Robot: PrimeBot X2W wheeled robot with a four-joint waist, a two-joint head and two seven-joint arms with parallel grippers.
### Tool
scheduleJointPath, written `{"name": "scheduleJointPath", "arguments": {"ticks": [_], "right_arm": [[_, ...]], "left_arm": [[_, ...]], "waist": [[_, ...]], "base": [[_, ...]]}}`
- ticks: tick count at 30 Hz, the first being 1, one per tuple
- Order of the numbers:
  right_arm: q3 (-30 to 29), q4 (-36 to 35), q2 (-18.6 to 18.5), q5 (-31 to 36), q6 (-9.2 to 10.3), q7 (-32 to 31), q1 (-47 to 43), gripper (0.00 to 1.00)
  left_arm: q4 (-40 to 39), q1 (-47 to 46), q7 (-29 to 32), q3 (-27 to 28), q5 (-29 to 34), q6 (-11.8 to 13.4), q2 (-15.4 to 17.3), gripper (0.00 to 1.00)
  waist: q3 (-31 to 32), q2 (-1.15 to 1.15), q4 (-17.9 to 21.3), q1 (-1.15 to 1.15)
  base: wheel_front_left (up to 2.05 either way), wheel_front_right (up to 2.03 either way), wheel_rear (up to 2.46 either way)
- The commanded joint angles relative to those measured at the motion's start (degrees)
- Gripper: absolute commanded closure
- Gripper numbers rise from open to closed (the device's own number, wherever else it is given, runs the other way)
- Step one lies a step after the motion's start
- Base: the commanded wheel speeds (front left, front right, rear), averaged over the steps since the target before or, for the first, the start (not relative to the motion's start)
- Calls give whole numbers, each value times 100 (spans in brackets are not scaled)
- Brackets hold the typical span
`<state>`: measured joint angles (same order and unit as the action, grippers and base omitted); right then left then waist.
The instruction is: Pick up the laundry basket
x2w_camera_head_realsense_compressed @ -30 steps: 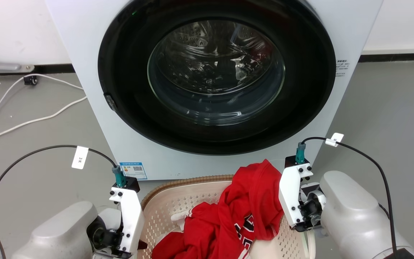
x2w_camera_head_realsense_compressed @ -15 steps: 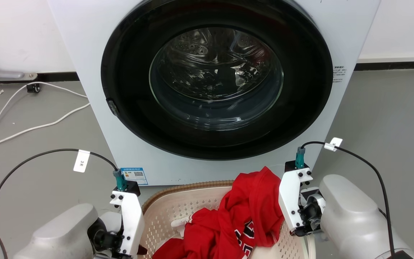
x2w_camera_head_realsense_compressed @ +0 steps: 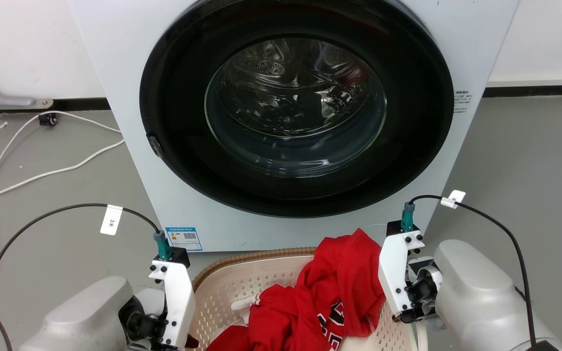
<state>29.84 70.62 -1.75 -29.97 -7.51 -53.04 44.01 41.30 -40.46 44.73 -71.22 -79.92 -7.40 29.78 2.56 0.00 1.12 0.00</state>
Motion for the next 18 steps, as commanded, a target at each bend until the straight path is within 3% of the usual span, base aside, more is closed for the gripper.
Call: {"name": "scheduleJointPath", "arguments": {"ticks": [1,18], "right_arm": [[49,33,-206,30,4,16,-9,100],[209,86,-207,-159,4,64,-48,100]], "left_arm": [[109,-30,83,-46,40,-8,167,100],[243,-15,139,-76,9,-7,150,100]], "waist": [[3,0,-1,0],[41,0,26,0]], "base": [[0,0,0],[0,0,0]]}}
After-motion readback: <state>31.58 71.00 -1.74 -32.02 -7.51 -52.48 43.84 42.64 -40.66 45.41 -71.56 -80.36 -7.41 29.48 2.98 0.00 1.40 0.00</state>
